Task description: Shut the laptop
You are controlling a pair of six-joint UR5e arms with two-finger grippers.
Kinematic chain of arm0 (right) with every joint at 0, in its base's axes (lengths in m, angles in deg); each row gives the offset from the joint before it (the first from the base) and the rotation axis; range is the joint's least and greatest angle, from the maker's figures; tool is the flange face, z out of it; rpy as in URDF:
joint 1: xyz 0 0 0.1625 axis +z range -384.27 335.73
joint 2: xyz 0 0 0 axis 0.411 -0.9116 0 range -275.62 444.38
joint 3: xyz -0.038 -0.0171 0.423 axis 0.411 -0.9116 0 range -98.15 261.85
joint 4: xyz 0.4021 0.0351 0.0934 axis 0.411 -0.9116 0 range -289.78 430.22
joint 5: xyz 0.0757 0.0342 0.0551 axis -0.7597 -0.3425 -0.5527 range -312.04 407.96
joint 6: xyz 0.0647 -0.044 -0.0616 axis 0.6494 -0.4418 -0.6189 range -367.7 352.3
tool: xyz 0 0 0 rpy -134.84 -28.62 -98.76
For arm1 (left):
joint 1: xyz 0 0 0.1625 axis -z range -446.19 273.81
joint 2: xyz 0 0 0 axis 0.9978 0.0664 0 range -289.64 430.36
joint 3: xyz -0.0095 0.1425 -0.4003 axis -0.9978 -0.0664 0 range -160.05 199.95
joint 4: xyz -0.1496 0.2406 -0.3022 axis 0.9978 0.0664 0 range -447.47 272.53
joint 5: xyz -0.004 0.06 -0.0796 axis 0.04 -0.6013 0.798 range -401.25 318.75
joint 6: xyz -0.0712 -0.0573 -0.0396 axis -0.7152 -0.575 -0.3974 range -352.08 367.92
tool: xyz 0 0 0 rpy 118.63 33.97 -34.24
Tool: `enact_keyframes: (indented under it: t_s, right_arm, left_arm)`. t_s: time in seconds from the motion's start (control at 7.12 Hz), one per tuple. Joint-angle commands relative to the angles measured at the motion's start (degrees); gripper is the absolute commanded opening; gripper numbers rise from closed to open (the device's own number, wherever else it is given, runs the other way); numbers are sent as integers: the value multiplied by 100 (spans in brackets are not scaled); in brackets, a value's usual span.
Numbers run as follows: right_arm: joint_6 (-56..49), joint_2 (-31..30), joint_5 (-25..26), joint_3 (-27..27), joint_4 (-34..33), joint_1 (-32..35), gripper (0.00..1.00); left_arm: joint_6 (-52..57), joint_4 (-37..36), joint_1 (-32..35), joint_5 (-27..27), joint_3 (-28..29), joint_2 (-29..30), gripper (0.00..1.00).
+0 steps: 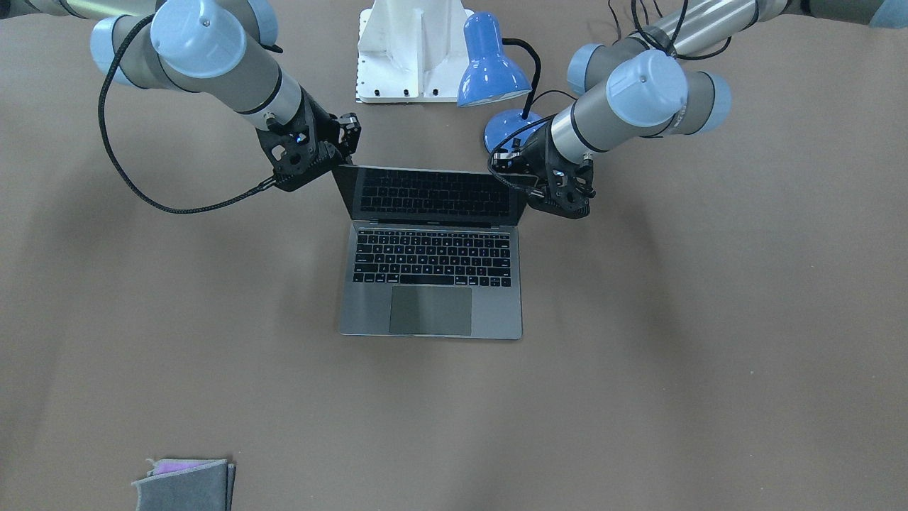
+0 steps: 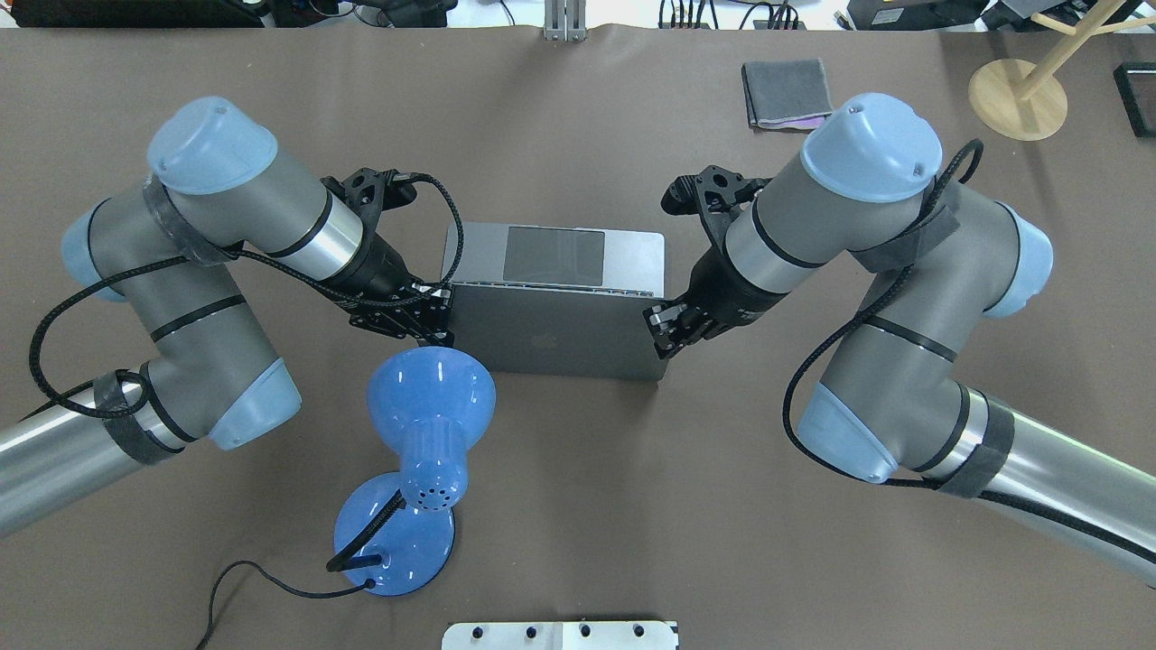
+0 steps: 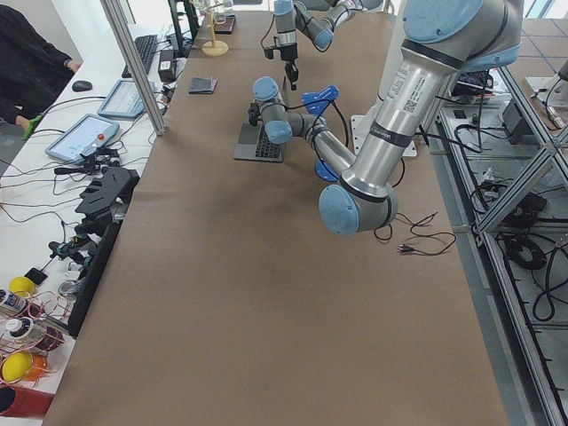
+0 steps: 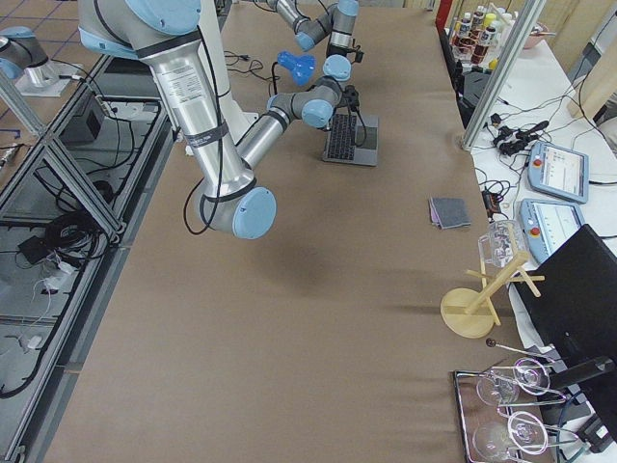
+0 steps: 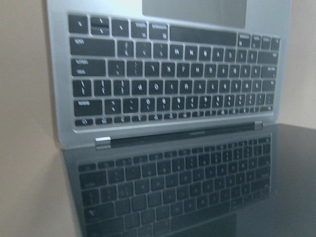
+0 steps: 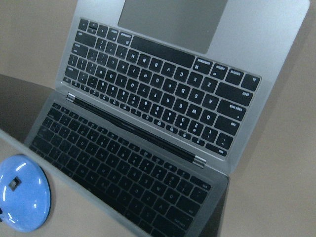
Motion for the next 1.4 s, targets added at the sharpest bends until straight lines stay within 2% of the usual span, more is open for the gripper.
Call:
enact_keyframes:
  t_s: [0.0,0.28,0.56,0.84,1.12,1.26]
  right_arm:
    - [45,402,38,-392,32,201,0]
    - [37,718,38,-804,49,307,0]
    - [37,816,47,-1419,653,403,0]
    - [37,816,47,-1518,665,491,0]
    - [28,973,73,-1815,674,518,0]
    - [28,1070,134,-1991,674,527,0]
  left_arm:
    - [5,1,26,-1,197,115,0]
    - [5,1,96,-1,321,213,0]
    - [5,10,158,-44,645,440,0]
    - [23,10,184,-220,821,537,0]
    - [225,80,237,-491,1339,809,0]
    - [251,437,246,-675,1637,845,0]
